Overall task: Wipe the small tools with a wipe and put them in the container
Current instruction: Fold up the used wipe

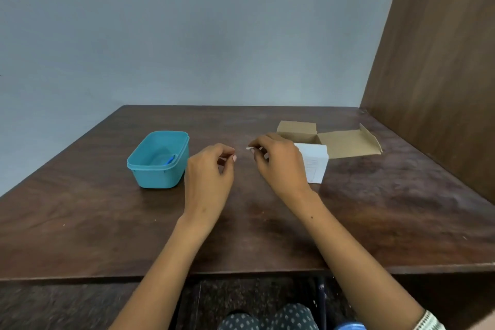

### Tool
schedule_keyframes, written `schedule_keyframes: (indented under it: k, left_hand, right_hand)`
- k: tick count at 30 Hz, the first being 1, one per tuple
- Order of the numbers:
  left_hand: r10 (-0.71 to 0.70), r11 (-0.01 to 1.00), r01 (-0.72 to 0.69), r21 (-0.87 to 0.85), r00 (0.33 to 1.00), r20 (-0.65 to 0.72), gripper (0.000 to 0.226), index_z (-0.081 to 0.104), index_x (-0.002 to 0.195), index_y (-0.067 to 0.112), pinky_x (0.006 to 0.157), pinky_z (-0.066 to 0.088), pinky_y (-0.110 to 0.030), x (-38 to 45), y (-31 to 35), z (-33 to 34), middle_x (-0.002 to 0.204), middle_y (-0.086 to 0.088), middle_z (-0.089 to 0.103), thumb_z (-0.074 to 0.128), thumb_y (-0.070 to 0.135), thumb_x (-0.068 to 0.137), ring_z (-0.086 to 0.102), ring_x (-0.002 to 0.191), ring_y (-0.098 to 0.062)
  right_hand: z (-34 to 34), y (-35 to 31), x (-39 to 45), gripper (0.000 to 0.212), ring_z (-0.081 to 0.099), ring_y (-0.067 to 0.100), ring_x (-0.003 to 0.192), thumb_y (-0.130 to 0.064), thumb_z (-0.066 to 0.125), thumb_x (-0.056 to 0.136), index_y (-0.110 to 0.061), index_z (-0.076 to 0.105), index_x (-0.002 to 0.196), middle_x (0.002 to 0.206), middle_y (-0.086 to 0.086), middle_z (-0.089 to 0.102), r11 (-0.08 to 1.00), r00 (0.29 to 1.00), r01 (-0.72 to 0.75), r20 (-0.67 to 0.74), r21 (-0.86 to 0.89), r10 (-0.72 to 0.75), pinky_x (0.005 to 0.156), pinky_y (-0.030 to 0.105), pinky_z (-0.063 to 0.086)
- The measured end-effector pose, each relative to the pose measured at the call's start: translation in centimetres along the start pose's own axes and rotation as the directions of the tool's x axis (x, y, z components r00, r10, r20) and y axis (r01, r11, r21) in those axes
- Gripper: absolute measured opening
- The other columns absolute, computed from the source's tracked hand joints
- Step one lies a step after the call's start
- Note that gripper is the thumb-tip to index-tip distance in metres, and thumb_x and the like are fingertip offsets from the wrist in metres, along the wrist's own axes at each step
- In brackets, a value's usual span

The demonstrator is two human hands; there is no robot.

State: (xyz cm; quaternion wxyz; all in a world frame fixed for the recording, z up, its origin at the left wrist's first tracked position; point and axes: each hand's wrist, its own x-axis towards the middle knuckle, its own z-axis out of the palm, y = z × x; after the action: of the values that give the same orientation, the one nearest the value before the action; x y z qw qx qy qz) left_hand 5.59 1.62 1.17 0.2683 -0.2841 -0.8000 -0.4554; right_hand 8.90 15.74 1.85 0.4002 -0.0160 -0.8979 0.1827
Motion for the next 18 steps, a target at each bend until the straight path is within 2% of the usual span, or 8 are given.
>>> schedule_keyframes:
  k: [4,11,15,18]
  left_hand:
    - [0.021,0.998,-0.02,-0.059,1.0,0.019,0.011,0.071,0.093,0.015,0.069,0.044,-0.004,-2.2,2.2,-0.4,0.089,0.003,0.072,0.066,0.01,0.084,0.061,0.077,-0.001]
    - [0.124,0.952,-0.08,-0.297,0.984,0.132,0.014,0.071,0.096,0.015,0.074,0.047,-0.007,-10.8,9.2,1.0,0.092,0.009,0.069,0.066,0.008,0.085,0.062,0.083,0.002]
    - [0.181,0.905,-0.068,-0.419,0.955,0.237,0.013,0.071,0.099,0.014,0.071,0.051,-0.017,-17.0,12.1,3.6,0.093,0.008,0.069,0.064,0.012,0.089,0.064,0.083,0.0]
    - [0.216,0.909,-0.043,-0.414,0.899,0.382,0.014,0.07,0.101,0.017,0.069,0.05,-0.015,-21.2,12.8,6.8,0.093,0.01,0.069,0.064,0.014,0.089,0.063,0.081,0.001]
  right_hand:
    - [-3.1,-0.3,-4.3,0.009,0.063,0.022,0.071,-0.01,0.062,0.083,-0.014,0.068,0.087,0.083,0.003,0.066,0.999,0.998,-0.051,-0.028,-0.012,0.05,0.057,0.04,0.052]
    - [-12.7,-1.5,-15.5,0.013,0.064,0.008,0.079,-0.013,0.067,0.082,-0.018,0.07,0.094,0.092,-0.007,0.068,0.968,0.967,-0.25,-0.063,-0.018,0.249,0.065,0.033,0.055]
    - [-17.0,-0.2,-22.8,0.015,0.065,0.004,0.073,-0.01,0.071,0.079,-0.02,0.072,0.09,0.087,-0.011,0.069,0.886,0.888,-0.452,-0.138,-0.1,0.438,0.063,0.028,0.054]
    - [-17.6,2.0,-27.9,0.014,0.064,0.007,0.066,-0.011,0.072,0.078,-0.022,0.071,0.087,0.081,-0.01,0.07,0.756,0.779,-0.626,-0.178,-0.191,0.601,0.059,0.027,0.052]
